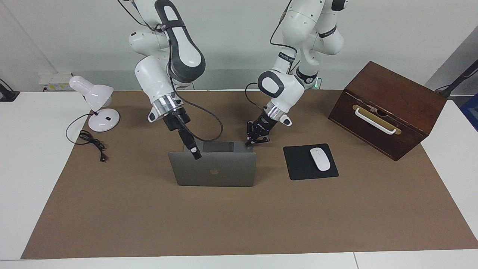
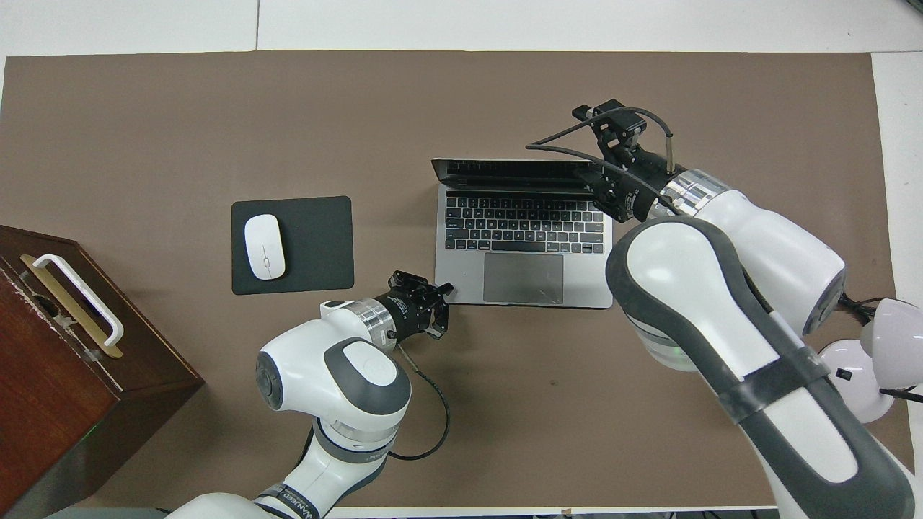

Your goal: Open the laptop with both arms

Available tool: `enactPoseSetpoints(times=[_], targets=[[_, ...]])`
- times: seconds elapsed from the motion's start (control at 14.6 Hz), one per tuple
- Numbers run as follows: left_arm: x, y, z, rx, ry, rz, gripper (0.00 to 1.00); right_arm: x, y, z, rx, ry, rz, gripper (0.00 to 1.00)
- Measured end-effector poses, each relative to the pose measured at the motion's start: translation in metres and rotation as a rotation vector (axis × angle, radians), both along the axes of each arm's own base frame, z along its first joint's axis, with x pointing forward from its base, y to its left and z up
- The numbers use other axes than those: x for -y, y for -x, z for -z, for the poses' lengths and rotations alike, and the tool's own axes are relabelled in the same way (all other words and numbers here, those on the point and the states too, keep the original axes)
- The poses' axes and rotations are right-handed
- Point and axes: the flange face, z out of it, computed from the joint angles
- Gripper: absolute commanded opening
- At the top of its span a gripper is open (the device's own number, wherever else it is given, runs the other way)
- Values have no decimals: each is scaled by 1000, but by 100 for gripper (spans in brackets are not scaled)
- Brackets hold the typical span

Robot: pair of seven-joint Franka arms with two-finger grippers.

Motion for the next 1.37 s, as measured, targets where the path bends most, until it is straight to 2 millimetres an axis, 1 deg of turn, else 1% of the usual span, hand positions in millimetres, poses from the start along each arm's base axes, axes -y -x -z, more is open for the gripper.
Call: enactPoseSetpoints(times=[0.21, 0.62, 1.03, 1.37], targets=[[0, 0, 0, 0, 0, 0, 0, 4, -11, -3, 7, -7, 1, 100], [0, 0, 0, 0, 0, 0, 0, 12, -30, 1, 12, -2, 2, 100], [0, 0, 0, 0, 0, 0, 0, 14, -52, 5, 19, -4, -1, 100], [0, 0, 0, 1, 0, 1, 0, 15, -63, 6, 28, 6, -3, 100]])
